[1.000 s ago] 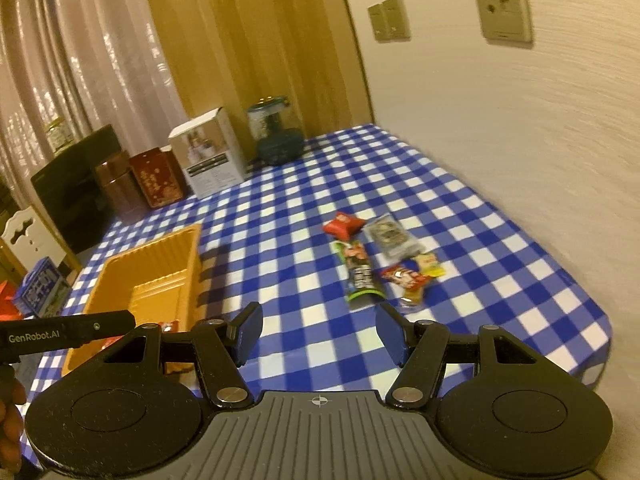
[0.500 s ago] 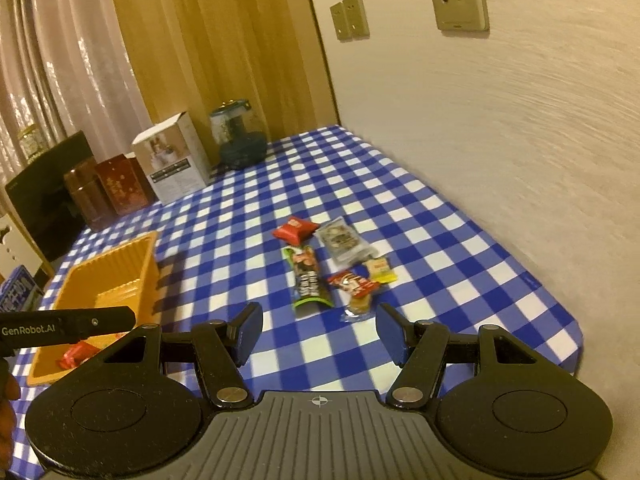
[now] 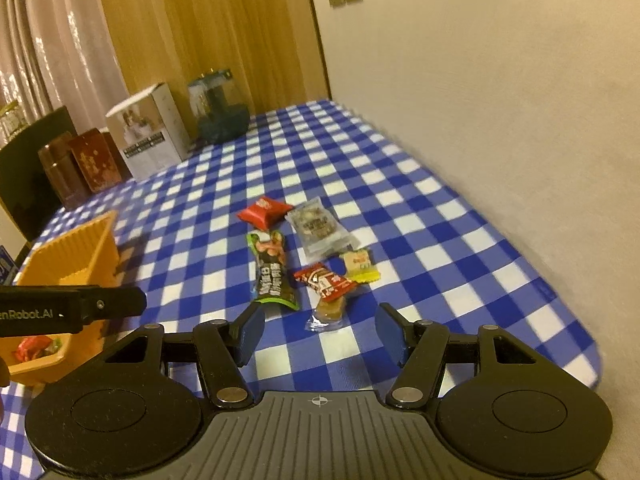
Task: Organize snacks
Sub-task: 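Move both open tools back toward the remaining snacks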
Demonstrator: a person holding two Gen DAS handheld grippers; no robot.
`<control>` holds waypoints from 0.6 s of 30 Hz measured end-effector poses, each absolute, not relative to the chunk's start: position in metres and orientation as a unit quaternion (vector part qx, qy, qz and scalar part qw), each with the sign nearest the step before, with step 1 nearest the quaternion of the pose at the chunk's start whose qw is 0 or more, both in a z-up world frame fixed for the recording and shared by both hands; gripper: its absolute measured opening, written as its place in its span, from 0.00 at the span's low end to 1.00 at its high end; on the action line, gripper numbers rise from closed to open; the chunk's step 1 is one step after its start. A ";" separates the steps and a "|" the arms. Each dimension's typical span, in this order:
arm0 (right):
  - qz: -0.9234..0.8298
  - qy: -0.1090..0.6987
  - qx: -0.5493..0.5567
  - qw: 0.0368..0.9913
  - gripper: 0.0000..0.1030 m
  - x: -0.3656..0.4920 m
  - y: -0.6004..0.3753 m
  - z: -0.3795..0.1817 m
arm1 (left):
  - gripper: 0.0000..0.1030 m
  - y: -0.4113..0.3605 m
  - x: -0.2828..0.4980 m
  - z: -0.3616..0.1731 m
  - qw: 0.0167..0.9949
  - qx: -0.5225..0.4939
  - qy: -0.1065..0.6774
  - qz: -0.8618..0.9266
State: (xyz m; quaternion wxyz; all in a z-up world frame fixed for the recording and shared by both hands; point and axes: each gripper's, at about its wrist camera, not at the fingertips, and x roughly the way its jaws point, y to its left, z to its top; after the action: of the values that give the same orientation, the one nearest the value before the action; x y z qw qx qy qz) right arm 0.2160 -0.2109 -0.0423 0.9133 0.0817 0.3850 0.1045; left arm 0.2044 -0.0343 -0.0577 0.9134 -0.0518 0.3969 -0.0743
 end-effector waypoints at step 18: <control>0.099 0.407 0.017 0.908 0.27 0.257 -0.188 -0.095 | 0.57 -0.046 0.252 -0.088 0.903 -0.055 0.417 -0.093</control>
State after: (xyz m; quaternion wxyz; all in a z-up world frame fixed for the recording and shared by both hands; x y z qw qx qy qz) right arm 0.2574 -0.1880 -0.0947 0.9079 0.0173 0.4068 0.0995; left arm 0.2524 -0.0455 -0.0881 0.9026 -0.0546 0.4167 -0.0929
